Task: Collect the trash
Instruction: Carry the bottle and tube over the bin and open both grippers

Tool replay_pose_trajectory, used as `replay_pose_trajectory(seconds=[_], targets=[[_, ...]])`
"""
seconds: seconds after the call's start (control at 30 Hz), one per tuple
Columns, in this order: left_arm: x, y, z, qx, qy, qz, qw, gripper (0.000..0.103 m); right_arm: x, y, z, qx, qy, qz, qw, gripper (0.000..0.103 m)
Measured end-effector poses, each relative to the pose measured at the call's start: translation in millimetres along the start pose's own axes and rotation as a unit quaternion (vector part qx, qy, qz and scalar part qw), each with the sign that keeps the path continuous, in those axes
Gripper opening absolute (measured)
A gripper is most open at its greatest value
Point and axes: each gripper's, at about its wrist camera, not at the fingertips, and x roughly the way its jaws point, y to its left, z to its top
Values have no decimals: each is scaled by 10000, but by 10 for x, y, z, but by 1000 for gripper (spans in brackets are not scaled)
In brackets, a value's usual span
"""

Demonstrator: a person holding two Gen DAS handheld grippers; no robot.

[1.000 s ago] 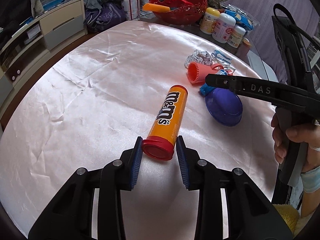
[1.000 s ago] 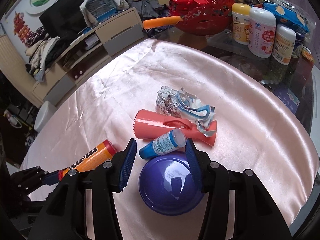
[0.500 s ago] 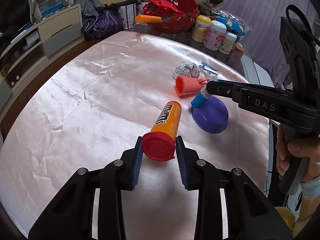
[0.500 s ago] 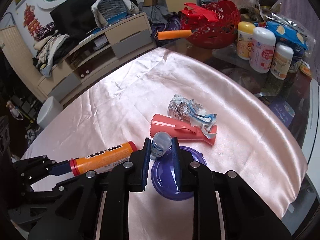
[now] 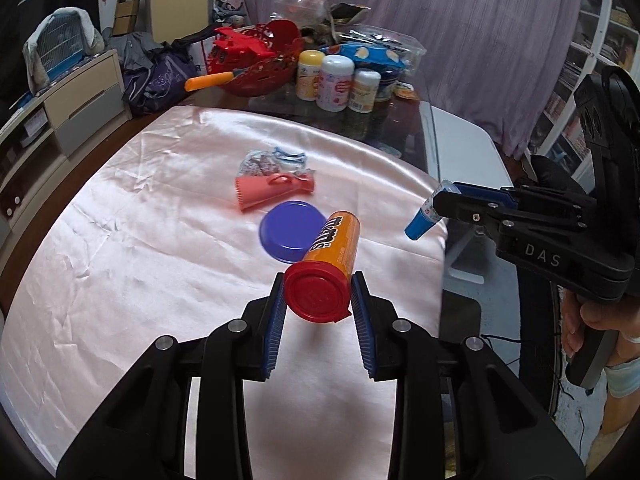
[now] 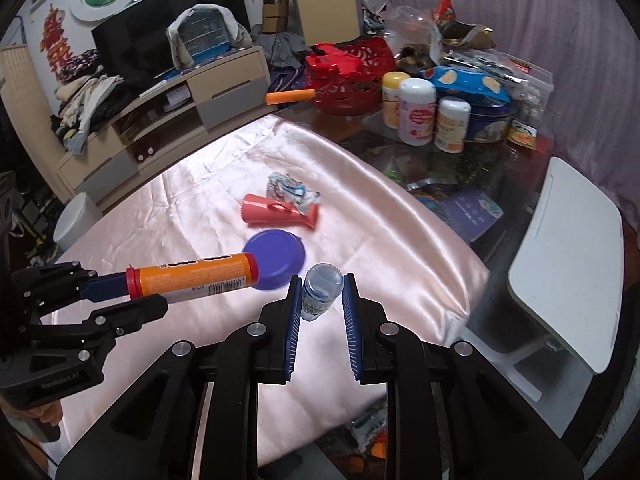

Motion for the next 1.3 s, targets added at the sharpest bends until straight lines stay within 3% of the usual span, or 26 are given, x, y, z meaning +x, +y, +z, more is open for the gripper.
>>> replay_pose_trajectory(seconds=[0.2, 0.63, 1.0, 1.3], targets=[[56, -524, -139, 106, 140, -451, 9988, 30, -387, -414, -422, 228, 15, -397, 9989, 22], [448, -1356, -498, 474, 804, -735, 9929, 30, -519, -921, -1245, 784, 341, -661, 9941, 22], [1036, -1612, -689, 690, 1570, -683, 9828, 30, -272, -1182, -1597, 1111, 756, -580, 9892, 22], [1345, -1606, -685, 645, 1969, -586, 9765, 31, -45, -1314, -1596, 1360, 913, -448, 9855, 24]])
